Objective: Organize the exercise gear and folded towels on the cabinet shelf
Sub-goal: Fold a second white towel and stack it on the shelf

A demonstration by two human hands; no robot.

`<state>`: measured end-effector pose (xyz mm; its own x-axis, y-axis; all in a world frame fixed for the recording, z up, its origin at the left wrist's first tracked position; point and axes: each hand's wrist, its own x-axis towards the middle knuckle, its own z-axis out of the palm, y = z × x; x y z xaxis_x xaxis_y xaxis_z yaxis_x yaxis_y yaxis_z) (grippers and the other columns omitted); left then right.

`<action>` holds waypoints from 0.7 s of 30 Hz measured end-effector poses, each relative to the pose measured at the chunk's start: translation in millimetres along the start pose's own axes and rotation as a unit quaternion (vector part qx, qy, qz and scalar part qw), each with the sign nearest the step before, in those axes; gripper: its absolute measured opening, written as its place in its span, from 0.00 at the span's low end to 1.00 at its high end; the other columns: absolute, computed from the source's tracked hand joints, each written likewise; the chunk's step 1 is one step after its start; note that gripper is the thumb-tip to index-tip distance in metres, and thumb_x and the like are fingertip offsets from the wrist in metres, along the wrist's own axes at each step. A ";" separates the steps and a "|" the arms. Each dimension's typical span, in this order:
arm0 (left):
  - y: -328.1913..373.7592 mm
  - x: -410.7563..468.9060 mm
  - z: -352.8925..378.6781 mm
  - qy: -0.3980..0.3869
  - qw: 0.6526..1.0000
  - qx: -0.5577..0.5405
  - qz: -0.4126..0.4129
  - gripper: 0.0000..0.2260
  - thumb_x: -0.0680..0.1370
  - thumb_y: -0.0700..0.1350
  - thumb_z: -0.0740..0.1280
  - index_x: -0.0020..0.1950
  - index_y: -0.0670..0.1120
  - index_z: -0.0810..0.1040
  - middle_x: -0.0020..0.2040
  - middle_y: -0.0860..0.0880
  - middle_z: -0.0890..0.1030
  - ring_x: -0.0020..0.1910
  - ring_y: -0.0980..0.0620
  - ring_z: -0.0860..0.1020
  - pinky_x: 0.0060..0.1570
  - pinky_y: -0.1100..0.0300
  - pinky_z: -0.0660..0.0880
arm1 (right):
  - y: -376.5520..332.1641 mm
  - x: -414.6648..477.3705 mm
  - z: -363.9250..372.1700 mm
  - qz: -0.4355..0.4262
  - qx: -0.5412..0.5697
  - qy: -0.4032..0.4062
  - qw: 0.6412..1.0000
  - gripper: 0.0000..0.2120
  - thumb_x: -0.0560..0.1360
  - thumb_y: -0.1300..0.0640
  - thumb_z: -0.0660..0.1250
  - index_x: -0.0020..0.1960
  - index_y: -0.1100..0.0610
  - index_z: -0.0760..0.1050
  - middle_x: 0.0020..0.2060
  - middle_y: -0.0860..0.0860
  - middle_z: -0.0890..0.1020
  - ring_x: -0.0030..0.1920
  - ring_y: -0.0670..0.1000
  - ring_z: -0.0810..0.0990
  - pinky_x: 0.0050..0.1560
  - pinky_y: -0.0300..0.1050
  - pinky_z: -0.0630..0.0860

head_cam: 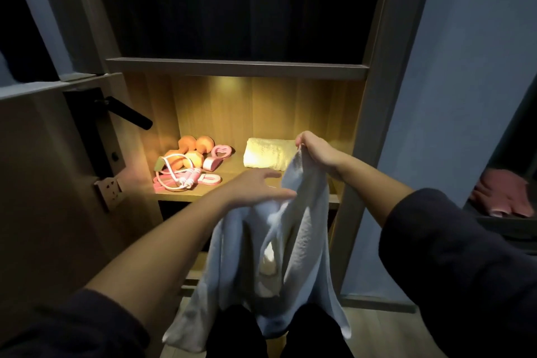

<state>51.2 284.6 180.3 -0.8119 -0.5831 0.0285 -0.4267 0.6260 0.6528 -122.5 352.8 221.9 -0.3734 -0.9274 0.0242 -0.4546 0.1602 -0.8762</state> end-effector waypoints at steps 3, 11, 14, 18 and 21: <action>4.0 10.2 14.5 0.004 0.998 -0.059 0.002 0.14 0.73 0.53 0.73 0.50 0.43 0.81 0.47 0.49 0.82 0.45 0.50 0.79 0.46 0.56 0.73 | -12.6 -0.7 10.4 -0.024 -0.005 0.001 1.000 0.14 0.82 0.54 0.48 0.43 0.57 0.66 0.35 0.52 0.66 0.38 0.47 0.67 0.40 0.40 0.66; -3.2 10.7 3.2 0.128 0.990 -0.046 -0.029 0.08 0.73 0.44 0.70 0.41 0.38 0.82 0.35 0.47 0.76 0.35 0.53 0.71 0.34 0.59 0.65 | 1.1 -11.2 2.2 -0.060 -0.061 -0.054 0.995 0.16 0.75 0.47 0.70 0.56 0.57 0.75 0.50 0.53 0.78 0.49 0.51 0.79 0.47 0.43 0.79; -7.1 10.4 -4.9 0.136 0.989 -0.051 -0.016 0.06 0.73 0.43 0.70 0.42 0.40 0.83 0.38 0.46 0.79 0.38 0.52 0.73 0.38 0.58 0.66 | 9.4 -14.0 -10.3 -0.050 -0.065 -0.094 0.992 0.11 0.74 0.53 0.73 0.51 0.60 0.80 0.46 0.55 0.81 0.46 0.52 0.80 0.46 0.44 0.79; -13.9 18.2 -9.4 0.148 0.989 -0.015 0.000 0.05 0.75 0.46 0.71 0.41 0.46 0.82 0.41 0.50 0.81 0.42 0.53 0.76 0.38 0.60 0.69 | 16.5 -4.5 -12.9 -0.068 -0.123 0.018 0.990 0.08 0.75 0.56 0.71 0.48 0.61 0.81 0.41 0.54 0.80 0.44 0.52 0.79 0.39 0.41 0.78; -36.0 20.7 -33.1 0.176 0.984 0.006 -0.030 0.15 0.74 0.58 0.71 0.48 0.47 0.80 0.49 0.52 0.78 0.49 0.53 0.76 0.42 0.59 0.69 | 26.6 8.1 -24.2 -0.069 -0.176 0.139 0.972 0.05 0.77 0.56 0.70 0.45 0.58 0.79 0.39 0.52 0.78 0.41 0.49 0.78 0.35 0.35 0.72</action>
<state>63.0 232.9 182.5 -0.5981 -0.7608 0.2520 -0.4756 0.5900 0.6524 -157.2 357.8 210.4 -0.4708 -0.8287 0.3026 -0.7461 0.1910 -0.6378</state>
